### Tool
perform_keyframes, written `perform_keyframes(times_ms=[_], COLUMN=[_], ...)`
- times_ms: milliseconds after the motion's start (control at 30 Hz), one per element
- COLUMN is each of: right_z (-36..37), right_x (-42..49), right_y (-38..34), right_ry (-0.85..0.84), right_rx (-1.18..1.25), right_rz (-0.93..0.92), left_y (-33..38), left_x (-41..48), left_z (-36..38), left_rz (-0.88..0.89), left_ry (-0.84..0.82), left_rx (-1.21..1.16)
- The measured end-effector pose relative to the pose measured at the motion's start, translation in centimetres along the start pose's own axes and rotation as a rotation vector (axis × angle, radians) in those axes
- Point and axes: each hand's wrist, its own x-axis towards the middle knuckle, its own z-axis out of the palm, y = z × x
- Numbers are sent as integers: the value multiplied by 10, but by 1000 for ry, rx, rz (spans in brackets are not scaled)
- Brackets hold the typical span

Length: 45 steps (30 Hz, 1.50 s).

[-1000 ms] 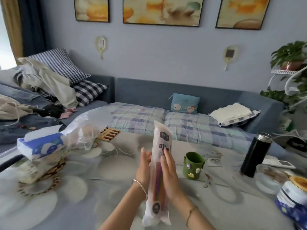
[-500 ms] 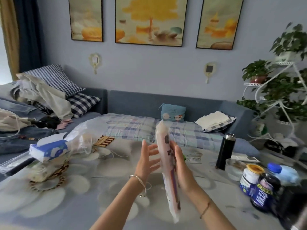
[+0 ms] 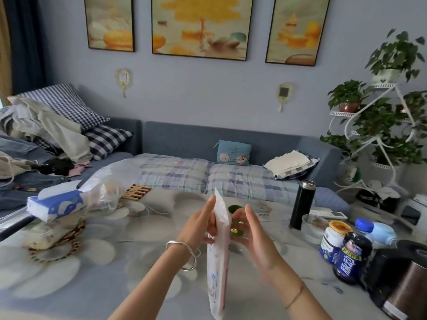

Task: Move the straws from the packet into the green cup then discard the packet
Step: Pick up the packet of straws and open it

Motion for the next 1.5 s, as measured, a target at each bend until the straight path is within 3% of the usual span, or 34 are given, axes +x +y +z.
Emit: perform_keyframes(times_ms=[200, 533, 700, 1067, 1500], right_z=[0, 9, 11, 13, 32], right_x=[1, -5, -4, -11, -14], right_y=[-12, -8, 1, -5, -14], right_ry=[-141, -78, -50, -51, -100], right_rx=[-107, -62, -53, -134, -198], right_rz=[10, 29, 44, 18, 27], left_y=[3, -8, -12, 0, -5], left_x=[-9, -20, -23, -36, -29], left_z=[-2, 0, -2, -5, -18], left_rz=[10, 18, 130, 220, 264], left_ry=[-89, -99, -53, -137, -39], left_rx=[127, 28, -79, 12, 189])
